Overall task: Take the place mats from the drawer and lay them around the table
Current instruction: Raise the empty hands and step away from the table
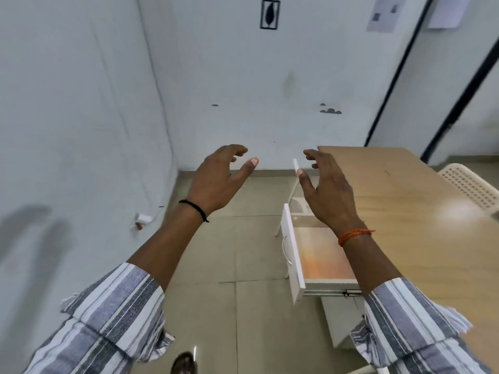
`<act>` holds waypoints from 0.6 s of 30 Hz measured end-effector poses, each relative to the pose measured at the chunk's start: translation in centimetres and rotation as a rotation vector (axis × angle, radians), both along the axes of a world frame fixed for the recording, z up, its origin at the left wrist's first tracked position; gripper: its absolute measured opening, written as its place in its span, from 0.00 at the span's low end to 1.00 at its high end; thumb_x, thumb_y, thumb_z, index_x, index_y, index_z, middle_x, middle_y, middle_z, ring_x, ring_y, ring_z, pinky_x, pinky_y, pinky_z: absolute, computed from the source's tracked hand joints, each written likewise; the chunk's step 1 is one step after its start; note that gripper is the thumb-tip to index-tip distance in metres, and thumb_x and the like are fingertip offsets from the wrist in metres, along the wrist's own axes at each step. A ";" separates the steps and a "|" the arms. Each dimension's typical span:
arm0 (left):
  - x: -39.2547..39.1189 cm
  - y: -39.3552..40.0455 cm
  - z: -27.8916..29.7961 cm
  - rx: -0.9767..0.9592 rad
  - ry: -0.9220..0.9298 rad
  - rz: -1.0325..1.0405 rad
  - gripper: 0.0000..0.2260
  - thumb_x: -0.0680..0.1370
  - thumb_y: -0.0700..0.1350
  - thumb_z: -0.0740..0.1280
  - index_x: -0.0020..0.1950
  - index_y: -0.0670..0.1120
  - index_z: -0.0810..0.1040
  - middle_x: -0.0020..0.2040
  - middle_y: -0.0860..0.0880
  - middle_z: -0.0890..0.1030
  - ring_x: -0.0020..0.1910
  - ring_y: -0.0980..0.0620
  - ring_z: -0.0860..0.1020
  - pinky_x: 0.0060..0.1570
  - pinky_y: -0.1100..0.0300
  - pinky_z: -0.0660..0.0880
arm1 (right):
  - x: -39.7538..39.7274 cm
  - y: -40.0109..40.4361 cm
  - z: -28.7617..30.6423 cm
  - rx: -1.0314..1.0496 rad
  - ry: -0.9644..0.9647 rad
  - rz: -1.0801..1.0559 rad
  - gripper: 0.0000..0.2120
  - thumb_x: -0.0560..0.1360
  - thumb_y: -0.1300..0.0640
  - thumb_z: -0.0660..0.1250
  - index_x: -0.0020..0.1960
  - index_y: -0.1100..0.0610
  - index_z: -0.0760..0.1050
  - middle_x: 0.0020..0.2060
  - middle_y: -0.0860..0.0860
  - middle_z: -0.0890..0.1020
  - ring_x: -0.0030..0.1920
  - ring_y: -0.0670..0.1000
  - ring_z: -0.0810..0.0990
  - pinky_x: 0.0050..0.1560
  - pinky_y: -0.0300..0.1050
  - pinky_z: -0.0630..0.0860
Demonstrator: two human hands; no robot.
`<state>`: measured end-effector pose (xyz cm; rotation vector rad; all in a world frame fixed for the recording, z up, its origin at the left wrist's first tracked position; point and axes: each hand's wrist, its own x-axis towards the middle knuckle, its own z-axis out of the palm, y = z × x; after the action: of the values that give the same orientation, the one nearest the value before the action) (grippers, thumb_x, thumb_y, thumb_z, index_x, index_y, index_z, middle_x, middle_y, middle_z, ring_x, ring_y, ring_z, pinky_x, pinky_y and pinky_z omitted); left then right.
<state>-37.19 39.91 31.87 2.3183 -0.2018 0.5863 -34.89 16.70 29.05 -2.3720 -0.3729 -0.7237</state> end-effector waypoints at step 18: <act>29.6 -5.1 -3.3 -0.002 0.109 -0.822 0.20 0.77 0.61 0.62 0.63 0.50 0.77 0.58 0.55 0.80 0.54 0.58 0.79 0.51 0.55 0.77 | 13.2 0.8 -3.0 0.072 0.037 -0.735 0.19 0.80 0.54 0.64 0.70 0.53 0.69 0.65 0.49 0.75 0.60 0.48 0.77 0.47 0.41 0.72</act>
<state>-7.63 34.84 28.58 2.0092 -1.0285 0.0407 -21.69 17.52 26.09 -2.4337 0.5682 -0.9821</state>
